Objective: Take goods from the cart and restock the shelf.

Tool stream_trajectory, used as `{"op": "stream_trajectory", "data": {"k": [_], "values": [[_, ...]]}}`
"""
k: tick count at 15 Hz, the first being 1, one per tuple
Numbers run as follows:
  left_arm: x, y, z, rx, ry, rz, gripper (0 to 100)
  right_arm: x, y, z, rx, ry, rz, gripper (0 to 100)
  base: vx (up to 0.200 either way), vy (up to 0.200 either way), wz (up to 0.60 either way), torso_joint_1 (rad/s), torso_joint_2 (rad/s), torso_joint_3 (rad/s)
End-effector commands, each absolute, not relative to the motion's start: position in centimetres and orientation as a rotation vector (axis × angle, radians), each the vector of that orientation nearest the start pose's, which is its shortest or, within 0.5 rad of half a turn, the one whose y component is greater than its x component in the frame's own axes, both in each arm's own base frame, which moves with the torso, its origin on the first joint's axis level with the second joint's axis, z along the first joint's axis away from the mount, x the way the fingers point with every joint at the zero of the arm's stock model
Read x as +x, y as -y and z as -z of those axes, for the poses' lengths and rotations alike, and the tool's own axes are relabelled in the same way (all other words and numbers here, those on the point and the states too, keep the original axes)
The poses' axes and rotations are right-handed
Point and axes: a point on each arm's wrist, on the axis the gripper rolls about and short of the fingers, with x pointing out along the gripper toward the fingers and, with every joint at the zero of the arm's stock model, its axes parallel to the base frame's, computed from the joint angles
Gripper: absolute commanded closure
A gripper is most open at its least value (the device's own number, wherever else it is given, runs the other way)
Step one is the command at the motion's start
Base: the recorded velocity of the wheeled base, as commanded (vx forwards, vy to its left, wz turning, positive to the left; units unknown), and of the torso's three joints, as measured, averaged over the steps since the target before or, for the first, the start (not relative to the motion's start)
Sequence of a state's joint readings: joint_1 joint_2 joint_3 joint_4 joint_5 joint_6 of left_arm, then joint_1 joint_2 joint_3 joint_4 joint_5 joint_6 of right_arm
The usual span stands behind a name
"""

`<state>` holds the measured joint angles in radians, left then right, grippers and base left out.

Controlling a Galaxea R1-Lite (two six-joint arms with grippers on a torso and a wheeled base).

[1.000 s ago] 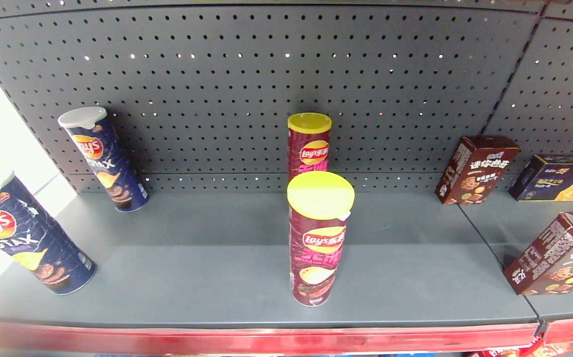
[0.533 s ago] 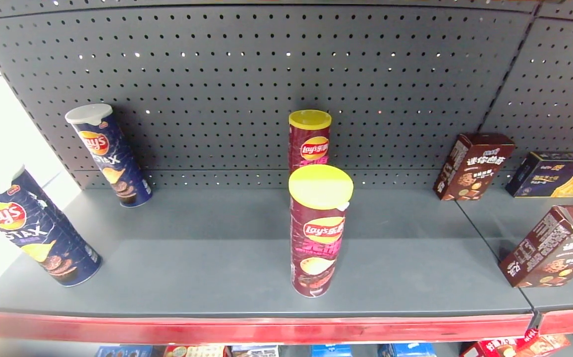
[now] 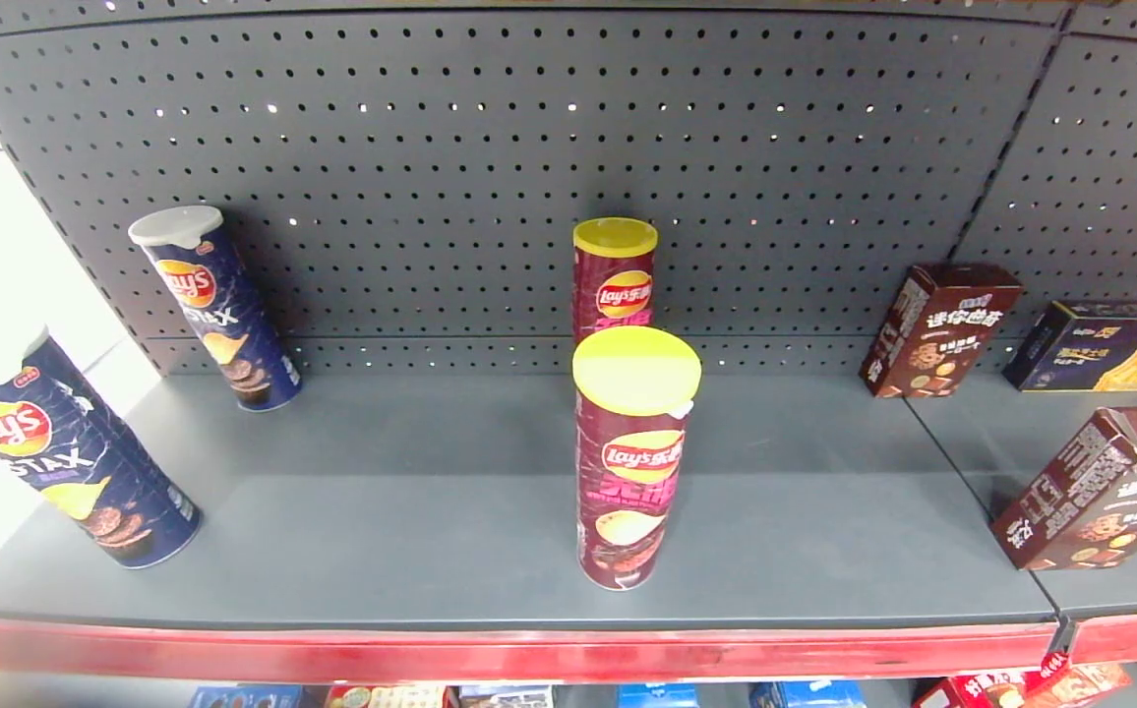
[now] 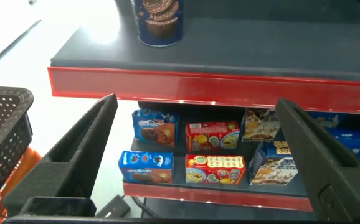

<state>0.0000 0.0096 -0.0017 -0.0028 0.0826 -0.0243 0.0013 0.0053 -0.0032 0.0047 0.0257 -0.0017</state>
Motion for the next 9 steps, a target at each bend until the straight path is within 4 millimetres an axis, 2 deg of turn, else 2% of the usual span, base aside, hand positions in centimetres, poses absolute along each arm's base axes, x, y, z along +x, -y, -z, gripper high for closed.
{"op": "stream_trajectory", "data": {"k": [1, 9], "values": [[-2.22, -0.19, -7.65, -0.024, -0.005, -0.083, 0, -2.25, -0.06, -7.6, -0.003, -0.009, -0.028, 0, 0.0, 0.0, 0.0, 0.0, 0.0, 0.0], [-2.22, -0.19, -7.65, -0.024, -0.005, -0.083, 0, -2.25, -0.07, -7.6, -0.018, -0.009, -0.032, 0, 0.0, 0.0, 0.0, 0.0, 0.0, 0.0]]}}
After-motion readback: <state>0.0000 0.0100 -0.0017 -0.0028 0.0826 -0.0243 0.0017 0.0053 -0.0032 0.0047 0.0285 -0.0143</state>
